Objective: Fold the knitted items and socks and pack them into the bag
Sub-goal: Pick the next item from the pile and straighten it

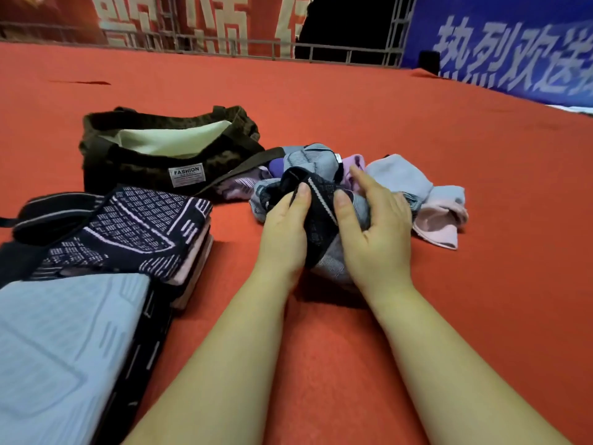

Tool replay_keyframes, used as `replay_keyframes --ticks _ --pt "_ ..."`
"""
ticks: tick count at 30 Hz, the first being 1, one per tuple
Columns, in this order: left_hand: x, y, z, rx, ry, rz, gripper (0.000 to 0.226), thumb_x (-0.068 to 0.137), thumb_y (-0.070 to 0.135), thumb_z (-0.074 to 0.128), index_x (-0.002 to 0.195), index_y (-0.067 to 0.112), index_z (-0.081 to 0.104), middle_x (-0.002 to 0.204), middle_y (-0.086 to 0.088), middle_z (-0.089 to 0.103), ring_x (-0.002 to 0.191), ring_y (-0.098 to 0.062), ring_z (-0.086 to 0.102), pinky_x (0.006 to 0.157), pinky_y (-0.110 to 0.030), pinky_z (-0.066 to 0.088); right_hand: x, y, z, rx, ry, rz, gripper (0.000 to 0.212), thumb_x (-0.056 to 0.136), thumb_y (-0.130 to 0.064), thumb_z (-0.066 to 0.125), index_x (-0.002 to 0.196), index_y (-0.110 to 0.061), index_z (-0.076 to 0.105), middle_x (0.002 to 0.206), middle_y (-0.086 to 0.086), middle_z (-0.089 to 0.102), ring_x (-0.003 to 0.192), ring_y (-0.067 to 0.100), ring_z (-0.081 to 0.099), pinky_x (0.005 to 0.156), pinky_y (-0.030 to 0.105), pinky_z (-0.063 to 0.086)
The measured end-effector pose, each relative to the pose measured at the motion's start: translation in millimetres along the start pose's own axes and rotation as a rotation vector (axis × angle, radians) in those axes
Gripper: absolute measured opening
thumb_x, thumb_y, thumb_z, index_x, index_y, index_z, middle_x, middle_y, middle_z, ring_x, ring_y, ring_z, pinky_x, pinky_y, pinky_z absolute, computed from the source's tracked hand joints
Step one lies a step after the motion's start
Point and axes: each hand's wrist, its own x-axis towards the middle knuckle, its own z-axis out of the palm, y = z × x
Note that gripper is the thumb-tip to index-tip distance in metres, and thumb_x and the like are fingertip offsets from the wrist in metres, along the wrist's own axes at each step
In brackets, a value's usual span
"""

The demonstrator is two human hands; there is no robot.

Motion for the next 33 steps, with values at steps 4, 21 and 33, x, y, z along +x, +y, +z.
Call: replay_keyframes --ticks 4,21,33 --pt "-9 -1 -1 -0.033 0.076 -0.064 0.035 0.100 0.027 0.041 0.078 0.020 0.066 0.074 0.010 0.071 0.071 0.001 0.063 0.073 -0.018 0.049 -7 -9 -3 0.029 -0.071 0.085 0.044 0.086 -0.047 0.042 0.096 -0.016 0.071 0.094 0.001 0.070 0.093 0.021 0.061 0.088 0.038 0.045" --pt "-45 -12 -9 -0.300 -0.102 -0.314 0.023 0.082 0.009 0.067 0.105 0.009 0.068 0.108 -0.015 0.069 0.097 -0.025 0.065 0.093 -0.037 0.050 -43 -8 -16 0.265 -0.098 0.357 0.023 0.084 -0.044 0.054 0.086 -0.024 0.065 0.080 -0.012 0.066 0.077 -0.001 0.058 0.075 0.019 0.045" --pt "-35 -9 -8 -0.440 0.068 -0.337 0.010 0.089 0.007 0.058 0.092 0.010 0.068 0.092 -0.009 0.073 0.085 -0.021 0.069 0.086 -0.035 0.055 -41 3 -19 0.127 0.009 0.344 0.028 0.092 -0.038 0.043 0.067 -0.024 0.046 0.056 -0.011 0.045 0.059 0.007 0.038 0.058 0.028 0.029"
